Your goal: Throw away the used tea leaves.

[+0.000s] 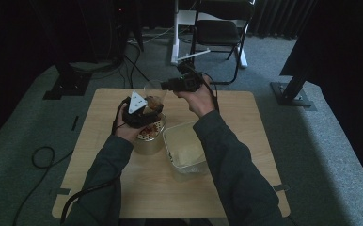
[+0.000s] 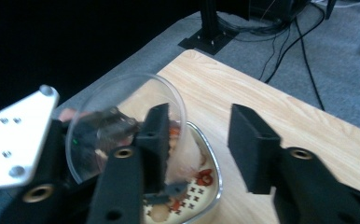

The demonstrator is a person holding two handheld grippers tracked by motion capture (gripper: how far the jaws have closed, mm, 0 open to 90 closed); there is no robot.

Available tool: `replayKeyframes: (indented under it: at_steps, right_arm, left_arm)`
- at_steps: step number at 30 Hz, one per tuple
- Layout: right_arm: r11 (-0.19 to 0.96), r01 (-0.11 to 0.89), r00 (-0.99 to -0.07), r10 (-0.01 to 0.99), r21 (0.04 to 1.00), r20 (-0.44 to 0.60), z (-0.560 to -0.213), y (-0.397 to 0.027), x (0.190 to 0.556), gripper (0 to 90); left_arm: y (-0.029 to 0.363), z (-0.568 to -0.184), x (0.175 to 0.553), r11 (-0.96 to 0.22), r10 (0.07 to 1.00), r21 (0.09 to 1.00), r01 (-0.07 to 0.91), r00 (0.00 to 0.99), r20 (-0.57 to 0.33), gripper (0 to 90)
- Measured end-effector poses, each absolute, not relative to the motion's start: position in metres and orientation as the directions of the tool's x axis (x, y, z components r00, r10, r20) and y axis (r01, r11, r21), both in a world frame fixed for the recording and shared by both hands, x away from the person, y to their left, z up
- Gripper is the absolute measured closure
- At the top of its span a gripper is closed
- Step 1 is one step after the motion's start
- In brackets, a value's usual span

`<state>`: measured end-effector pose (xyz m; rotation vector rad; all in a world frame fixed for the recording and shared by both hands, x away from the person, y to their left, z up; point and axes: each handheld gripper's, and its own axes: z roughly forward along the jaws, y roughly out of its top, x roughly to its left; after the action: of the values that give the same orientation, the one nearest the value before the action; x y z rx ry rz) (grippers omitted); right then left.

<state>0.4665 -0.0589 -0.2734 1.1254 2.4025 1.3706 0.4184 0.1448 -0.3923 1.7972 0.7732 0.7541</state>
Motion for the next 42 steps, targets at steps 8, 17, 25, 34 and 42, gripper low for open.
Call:
replayKeyframes:
  at_steps: [8,17,25,34,42]
  right_arm:
    - [0.225,0.533,-0.673,0.697,0.815,0.248,-0.285,-0.089,0.469,50.0]
    - [0.251,0.485,-0.605,0.788,0.837,0.114,-0.295,-0.125,0.469,50.0]
    - [0.246,0.491,-0.550,0.832,0.836,0.079,-0.314,-0.168,0.464,51.3]
    - [0.214,0.529,-0.495,0.864,0.821,0.094,-0.341,-0.207,0.459,51.8]
    - [0.198,0.550,-0.434,0.898,0.811,0.076,-0.375,-0.235,0.447,50.0]
  left_arm:
    - [0.157,-0.396,0.420,-0.314,0.806,0.932,0.181,0.569,0.161,42.3]
    - [0.179,-0.398,0.421,-0.297,0.836,0.934,0.197,0.526,0.155,42.2]
    - [0.200,-0.402,0.421,-0.287,0.862,0.933,0.218,0.484,0.152,42.1]
    - [0.218,-0.403,0.421,-0.300,0.881,0.929,0.219,0.438,0.181,42.1]
    - [0.231,-0.407,0.422,-0.336,0.887,0.916,0.221,0.403,0.228,42.0]
